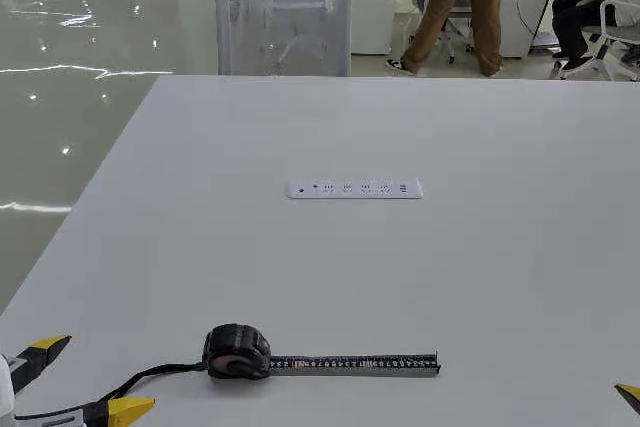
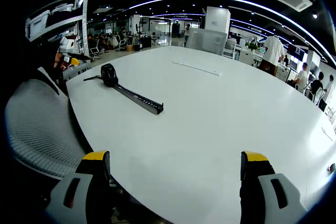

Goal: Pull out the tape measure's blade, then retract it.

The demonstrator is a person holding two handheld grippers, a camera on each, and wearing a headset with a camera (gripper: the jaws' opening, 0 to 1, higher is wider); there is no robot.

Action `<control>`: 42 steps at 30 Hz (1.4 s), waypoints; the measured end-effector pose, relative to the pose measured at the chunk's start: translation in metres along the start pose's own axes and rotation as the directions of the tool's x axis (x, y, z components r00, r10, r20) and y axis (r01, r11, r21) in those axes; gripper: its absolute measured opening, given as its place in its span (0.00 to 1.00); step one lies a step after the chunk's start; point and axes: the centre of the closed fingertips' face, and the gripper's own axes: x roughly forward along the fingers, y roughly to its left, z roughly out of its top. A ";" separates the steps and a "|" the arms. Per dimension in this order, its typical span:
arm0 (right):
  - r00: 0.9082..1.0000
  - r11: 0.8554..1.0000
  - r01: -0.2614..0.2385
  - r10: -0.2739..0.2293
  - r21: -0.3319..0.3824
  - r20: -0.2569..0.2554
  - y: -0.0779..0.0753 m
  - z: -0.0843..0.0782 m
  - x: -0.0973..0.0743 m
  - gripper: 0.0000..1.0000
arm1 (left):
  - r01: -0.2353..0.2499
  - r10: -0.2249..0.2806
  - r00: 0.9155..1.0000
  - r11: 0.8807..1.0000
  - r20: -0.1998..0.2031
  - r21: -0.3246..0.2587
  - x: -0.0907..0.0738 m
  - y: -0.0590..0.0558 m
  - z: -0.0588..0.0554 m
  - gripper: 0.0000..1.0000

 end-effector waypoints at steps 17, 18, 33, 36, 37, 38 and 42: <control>0.999 0.999 0.033 -0.033 0.030 0.015 -0.003 -0.007 -0.010 1.00 | -0.032 0.033 0.996 0.999 -0.085 0.010 0.000 0.002 -0.010 1.00; 0.999 0.999 0.032 -0.032 0.028 0.015 -0.002 -0.007 -0.011 1.00 | -0.031 0.033 0.997 0.999 -0.075 0.026 0.001 0.002 -0.008 1.00; 1.000 1.000 0.004 -0.003 -0.014 0.027 -0.001 0.016 -0.003 1.00 | 0.008 -0.008 0.999 1.000 -0.049 0.016 0.024 -0.024 0.007 1.00; 0.999 0.999 -0.011 0.012 -0.037 0.030 -0.001 0.024 0.001 1.00 | 0.008 -0.007 0.999 1.000 -0.042 0.021 0.032 -0.029 0.015 1.00; 0.999 0.999 -0.015 0.016 -0.046 0.029 -0.002 0.026 0.002 1.00 | 0.008 -0.007 0.999 1.000 -0.038 0.019 0.035 -0.030 0.017 1.00; 0.999 0.998 -0.025 0.026 -0.050 0.024 -0.001 0.029 0.004 1.00 | 0.006 -0.006 0.999 1.000 -0.034 0.015 0.039 -0.033 0.021 1.00; 0.999 0.996 -0.051 0.052 -0.079 0.009 -0.002 0.036 0.012 1.00 | 0.006 -0.006 1.000 1.000 -0.027 0.011 0.053 -0.041 0.030 1.00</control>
